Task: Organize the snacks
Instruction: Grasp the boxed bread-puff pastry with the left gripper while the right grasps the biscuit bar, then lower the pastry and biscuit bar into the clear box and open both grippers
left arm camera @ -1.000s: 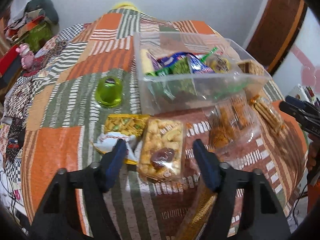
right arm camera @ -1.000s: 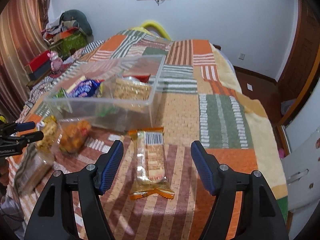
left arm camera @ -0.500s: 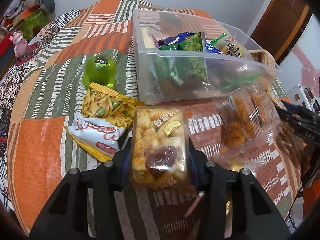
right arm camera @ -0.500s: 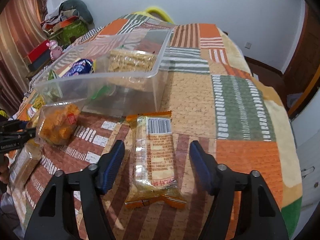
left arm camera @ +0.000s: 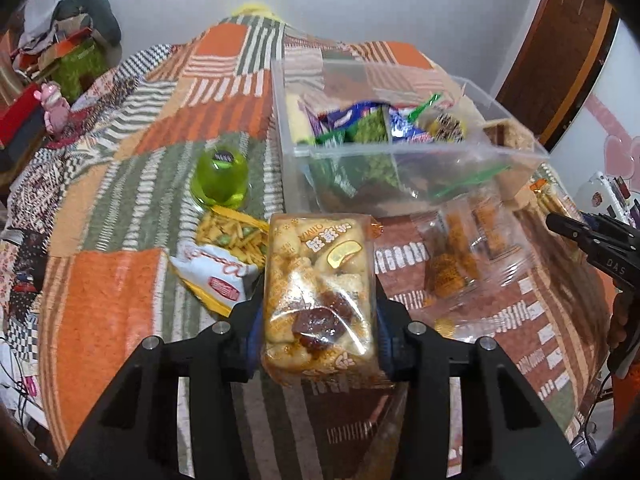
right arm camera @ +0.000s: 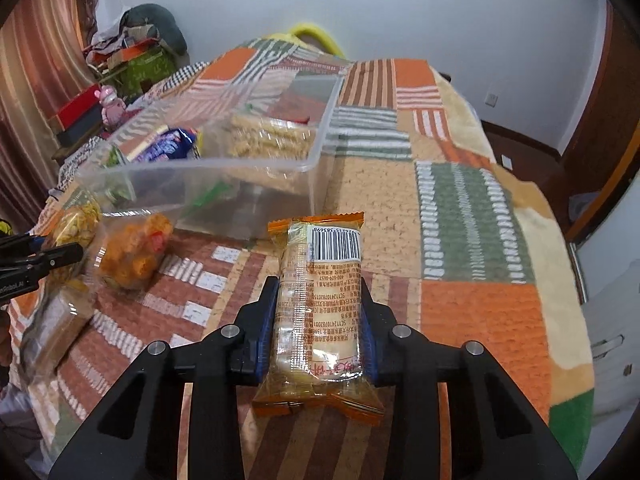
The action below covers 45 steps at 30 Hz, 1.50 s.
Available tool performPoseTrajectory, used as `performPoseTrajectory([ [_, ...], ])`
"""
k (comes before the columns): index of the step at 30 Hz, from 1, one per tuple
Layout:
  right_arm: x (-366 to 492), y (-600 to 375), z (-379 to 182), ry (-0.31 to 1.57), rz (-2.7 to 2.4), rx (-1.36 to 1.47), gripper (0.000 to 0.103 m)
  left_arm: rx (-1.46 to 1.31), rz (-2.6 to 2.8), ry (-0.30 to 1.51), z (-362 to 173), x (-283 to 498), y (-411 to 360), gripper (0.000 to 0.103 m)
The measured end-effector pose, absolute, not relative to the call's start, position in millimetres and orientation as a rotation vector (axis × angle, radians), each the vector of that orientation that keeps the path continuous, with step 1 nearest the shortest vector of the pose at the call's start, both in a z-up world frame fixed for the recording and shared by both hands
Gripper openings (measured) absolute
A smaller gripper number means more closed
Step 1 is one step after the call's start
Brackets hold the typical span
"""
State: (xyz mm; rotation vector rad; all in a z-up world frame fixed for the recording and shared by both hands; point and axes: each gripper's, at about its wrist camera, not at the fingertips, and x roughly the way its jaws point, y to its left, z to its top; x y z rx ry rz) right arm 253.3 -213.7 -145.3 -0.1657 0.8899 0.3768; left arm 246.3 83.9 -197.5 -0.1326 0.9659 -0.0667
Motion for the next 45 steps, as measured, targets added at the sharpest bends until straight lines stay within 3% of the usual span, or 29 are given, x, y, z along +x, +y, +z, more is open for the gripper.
performPoseTrajectory([
  [21,270,-189,-76,0.696,0.41,-0.109,0.032,-0.144,-0.061,0.764,-115,273,85,0.044],
  [45,355,-142,-109,0.766,0.407,-0.134,0.032,-0.13,-0.078,0.825,-151,370,74,0.044],
])
